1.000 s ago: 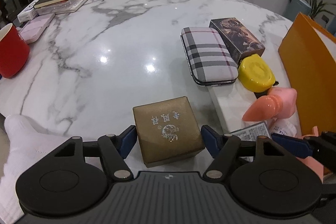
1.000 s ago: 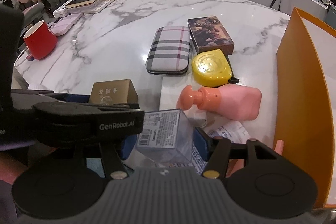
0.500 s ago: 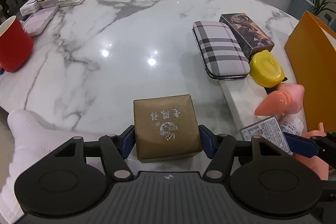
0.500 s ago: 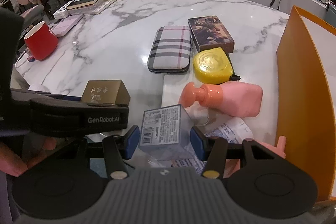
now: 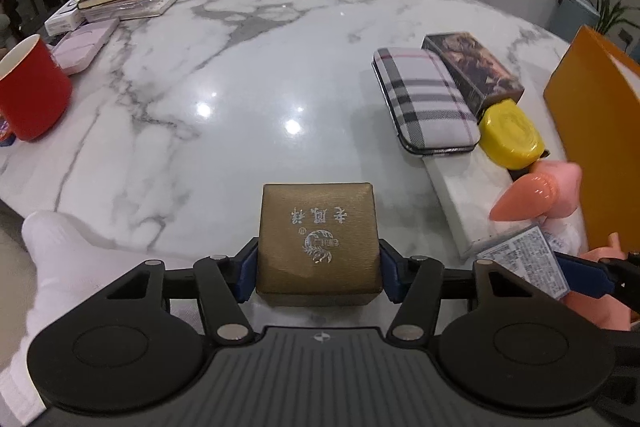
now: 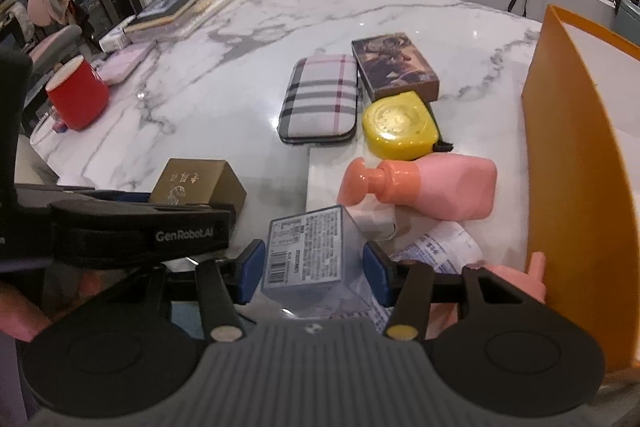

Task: Organize rigid objects
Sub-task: 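Carry both boxes into the orange box and open both tools to release them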

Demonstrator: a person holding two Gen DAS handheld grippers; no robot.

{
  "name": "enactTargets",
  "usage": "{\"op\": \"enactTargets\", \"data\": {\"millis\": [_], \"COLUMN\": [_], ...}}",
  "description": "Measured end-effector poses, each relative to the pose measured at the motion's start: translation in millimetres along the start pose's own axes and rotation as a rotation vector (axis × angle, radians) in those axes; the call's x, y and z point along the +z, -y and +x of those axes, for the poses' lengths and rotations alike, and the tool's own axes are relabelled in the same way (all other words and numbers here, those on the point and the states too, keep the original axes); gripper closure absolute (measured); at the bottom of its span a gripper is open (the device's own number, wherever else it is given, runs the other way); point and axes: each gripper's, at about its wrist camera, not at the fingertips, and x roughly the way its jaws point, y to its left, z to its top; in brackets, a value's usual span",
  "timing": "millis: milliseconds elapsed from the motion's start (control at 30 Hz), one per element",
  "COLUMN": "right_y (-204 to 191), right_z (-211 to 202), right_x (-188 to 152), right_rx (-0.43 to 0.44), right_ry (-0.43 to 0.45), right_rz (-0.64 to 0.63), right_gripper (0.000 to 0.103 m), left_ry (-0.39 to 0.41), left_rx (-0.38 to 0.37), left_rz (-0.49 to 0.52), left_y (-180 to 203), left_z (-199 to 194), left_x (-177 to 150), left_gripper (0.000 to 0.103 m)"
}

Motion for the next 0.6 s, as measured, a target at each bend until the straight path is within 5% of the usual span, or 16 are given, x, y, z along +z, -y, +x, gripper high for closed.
{"op": "enactTargets", "data": {"millis": [400, 600], "right_y": [18.1, 54.3], "right_z": [-72.2, -123.8], "right_x": [5.2, 14.4], "right_rx": [-0.009, -0.077], "right_ry": [0.139, 0.238], "right_rz": [0.028, 0.057], "right_gripper": [0.050, 0.051], "left_ry": [0.110, 0.155], "left_rx": [-0.120, -0.246], "left_rz": [-0.039, 0.093], "left_y": [10.2, 49.7], "left_z": [-65.0, -97.5], "left_x": [10.5, 21.3], "left_gripper": [0.036, 0.036]}}
